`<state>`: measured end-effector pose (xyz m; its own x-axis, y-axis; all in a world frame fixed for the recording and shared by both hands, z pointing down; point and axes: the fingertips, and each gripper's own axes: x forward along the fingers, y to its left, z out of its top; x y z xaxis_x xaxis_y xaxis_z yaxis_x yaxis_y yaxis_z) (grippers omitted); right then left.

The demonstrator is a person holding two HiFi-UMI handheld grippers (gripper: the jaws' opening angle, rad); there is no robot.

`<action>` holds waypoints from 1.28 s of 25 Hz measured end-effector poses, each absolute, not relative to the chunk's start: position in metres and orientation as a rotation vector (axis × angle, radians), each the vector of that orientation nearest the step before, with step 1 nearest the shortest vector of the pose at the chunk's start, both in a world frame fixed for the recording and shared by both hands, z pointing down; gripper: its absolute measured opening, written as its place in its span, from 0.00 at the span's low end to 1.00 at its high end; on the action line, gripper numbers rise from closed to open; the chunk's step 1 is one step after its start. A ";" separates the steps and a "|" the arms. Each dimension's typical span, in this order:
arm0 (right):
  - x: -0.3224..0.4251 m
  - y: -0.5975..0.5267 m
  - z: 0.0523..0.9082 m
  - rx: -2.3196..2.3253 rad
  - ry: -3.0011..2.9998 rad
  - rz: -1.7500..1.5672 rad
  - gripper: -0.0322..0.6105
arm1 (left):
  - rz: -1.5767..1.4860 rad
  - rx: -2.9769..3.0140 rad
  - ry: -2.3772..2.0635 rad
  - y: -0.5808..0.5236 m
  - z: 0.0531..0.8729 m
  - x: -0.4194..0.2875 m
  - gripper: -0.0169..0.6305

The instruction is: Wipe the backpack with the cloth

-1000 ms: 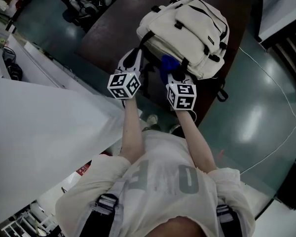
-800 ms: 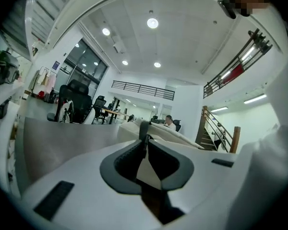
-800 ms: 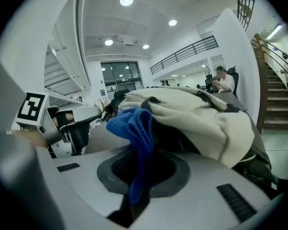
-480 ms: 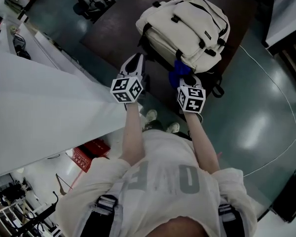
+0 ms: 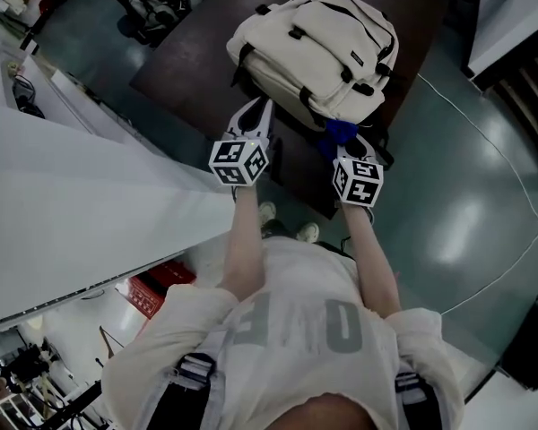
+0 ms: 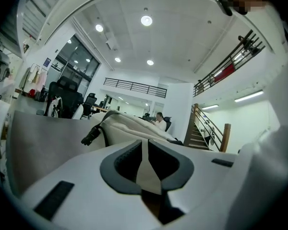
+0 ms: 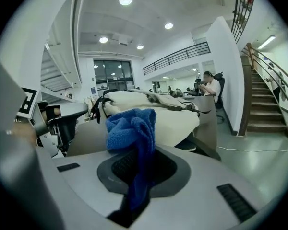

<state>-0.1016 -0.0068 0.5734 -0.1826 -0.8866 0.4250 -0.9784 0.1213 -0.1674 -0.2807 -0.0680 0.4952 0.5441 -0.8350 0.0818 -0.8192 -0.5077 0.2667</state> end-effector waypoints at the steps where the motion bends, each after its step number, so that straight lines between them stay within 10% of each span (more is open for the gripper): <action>1: -0.094 -0.006 0.575 1.874 -2.157 0.616 0.11 | -0.082 2.518 -1.366 -0.068 0.495 -0.276 0.09; 32: 0.002 -0.145 0.481 1.771 -2.365 0.442 0.11 | -0.115 2.343 -1.674 -0.134 0.453 -0.277 0.03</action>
<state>0.0024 -0.1448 0.4809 -0.2895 -0.9104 0.2957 -0.9557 0.2579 -0.1417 -0.2774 -0.1337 0.4534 0.3334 -0.9389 0.0854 -0.9184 -0.3030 0.2546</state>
